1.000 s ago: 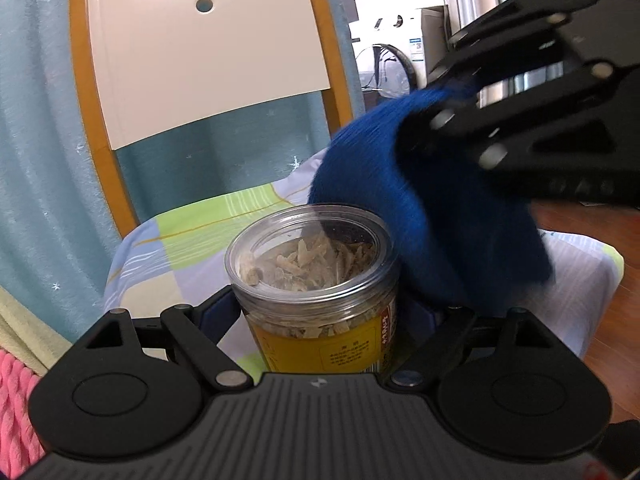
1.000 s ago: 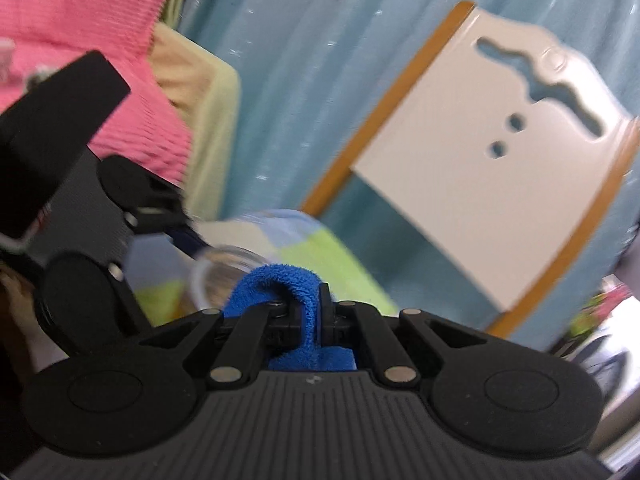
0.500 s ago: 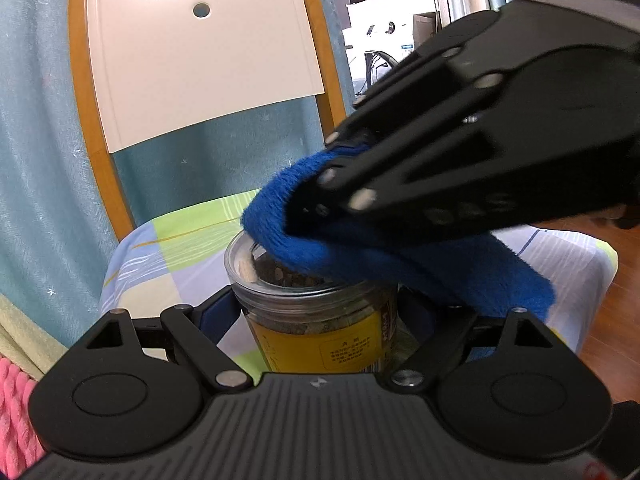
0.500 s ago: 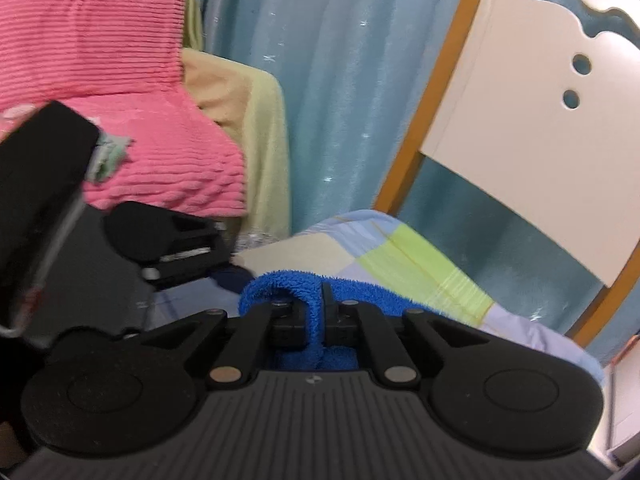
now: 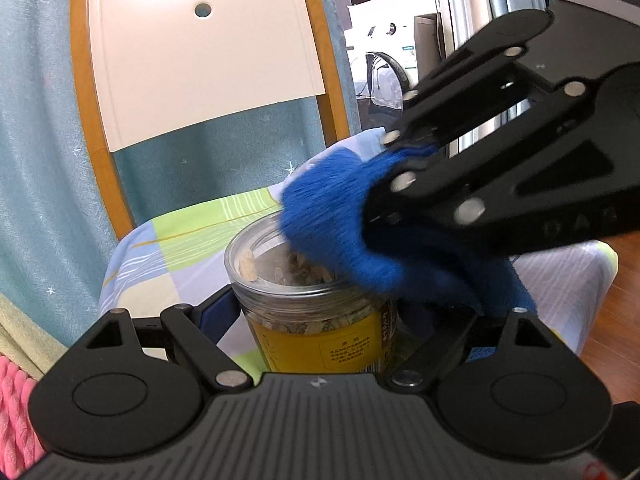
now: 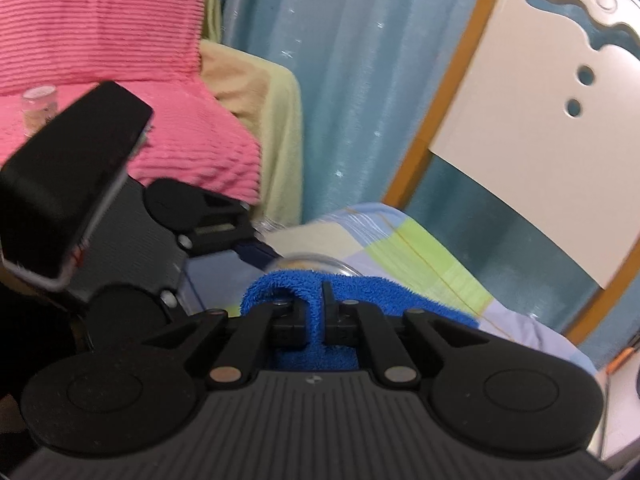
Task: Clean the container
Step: 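Wipe the jar lid with the towel in the right gripper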
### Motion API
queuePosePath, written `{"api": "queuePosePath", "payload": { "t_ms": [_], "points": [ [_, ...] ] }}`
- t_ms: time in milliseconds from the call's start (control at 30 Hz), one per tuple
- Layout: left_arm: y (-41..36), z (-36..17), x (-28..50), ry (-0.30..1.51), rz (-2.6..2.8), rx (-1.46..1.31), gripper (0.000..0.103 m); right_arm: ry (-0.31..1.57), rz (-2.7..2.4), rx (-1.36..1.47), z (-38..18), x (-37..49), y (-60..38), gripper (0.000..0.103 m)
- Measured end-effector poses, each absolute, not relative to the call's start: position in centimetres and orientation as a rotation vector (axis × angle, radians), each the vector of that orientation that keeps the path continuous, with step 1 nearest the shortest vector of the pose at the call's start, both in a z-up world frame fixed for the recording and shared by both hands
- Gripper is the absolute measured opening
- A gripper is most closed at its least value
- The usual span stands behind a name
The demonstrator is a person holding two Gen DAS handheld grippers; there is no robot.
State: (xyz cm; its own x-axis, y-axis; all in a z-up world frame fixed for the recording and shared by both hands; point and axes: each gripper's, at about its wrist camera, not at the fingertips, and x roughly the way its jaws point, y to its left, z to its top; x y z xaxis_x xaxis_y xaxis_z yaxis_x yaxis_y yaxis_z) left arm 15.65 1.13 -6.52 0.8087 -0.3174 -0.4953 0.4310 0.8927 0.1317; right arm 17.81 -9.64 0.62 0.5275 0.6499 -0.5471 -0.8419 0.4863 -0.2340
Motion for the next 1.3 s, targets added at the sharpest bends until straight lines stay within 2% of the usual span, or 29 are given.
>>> {"api": "queuePosePath", "payload": {
  "t_ms": [400, 800, 1300],
  "points": [
    [1.2, -6.5, 15.8, 0.48, -0.407, 0.24, 0.085, 0.406, 0.854, -0.49, 0.2, 20.7, -9.1, 0.004],
    [1.1, -6.5, 15.8, 0.476, -0.406, 0.236, 0.085, 0.422, 0.917, -0.512, 0.8, 17.1, -10.6, 0.004],
    [1.5, -6.8, 17.1, 0.464, -0.399, 0.227, 0.086, 0.421, 0.821, -0.477, 0.2, 19.7, -9.3, 0.004]
  ]
}}
